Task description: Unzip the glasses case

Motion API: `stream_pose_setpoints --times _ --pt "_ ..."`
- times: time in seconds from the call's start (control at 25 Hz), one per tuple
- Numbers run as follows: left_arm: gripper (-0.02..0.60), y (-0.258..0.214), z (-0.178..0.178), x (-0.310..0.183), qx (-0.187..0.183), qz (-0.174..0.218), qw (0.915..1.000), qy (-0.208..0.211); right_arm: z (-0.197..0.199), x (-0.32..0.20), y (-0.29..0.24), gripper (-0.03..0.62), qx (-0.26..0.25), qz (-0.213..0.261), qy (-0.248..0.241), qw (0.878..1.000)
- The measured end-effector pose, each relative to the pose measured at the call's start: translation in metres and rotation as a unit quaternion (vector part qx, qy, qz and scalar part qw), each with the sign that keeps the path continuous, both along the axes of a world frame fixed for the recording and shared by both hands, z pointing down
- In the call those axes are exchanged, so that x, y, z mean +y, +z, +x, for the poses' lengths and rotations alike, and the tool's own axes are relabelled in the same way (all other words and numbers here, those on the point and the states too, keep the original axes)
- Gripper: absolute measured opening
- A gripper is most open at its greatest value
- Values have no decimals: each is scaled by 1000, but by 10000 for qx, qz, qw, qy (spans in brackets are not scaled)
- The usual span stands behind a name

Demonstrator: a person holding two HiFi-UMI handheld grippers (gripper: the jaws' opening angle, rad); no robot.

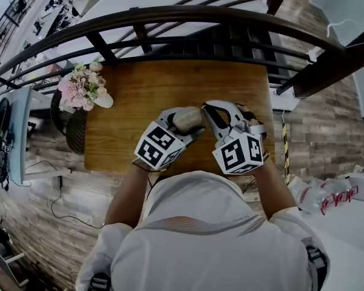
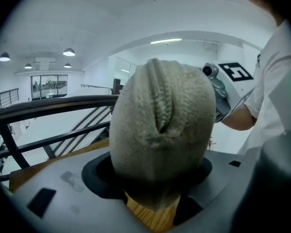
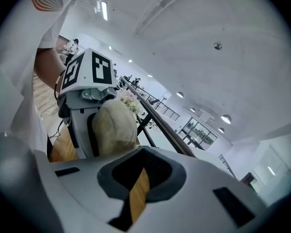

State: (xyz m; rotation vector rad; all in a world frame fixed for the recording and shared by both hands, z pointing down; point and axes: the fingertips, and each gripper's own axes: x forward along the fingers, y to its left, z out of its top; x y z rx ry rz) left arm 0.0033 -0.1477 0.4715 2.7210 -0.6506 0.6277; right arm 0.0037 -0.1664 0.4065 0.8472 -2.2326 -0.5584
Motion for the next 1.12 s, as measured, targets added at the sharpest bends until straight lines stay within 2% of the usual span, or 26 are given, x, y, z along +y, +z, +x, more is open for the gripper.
stream_pose_setpoints --times 0.28,0.56,0.84,1.04,1.12 --pt "288 35 -3 1 -922 1 9956 156 -13 9 1 51 381 219 -347 9984" --pt "288 64 -10 -4 -2138 136 9761 356 -26 25 8 49 785 394 -915 9919" --pt "288 79 -3 2 -2347 180 9703 551 -32 37 19 49 953 291 -1256 9871" --pt "288 76 -1 -1 -2026 253 9782 381 -30 32 19 58 755 10 -1091 9912" --pt "289 73 -1 -4 -1909 294 9808 280 -26 28 15 100 698 44 -1001 9925"
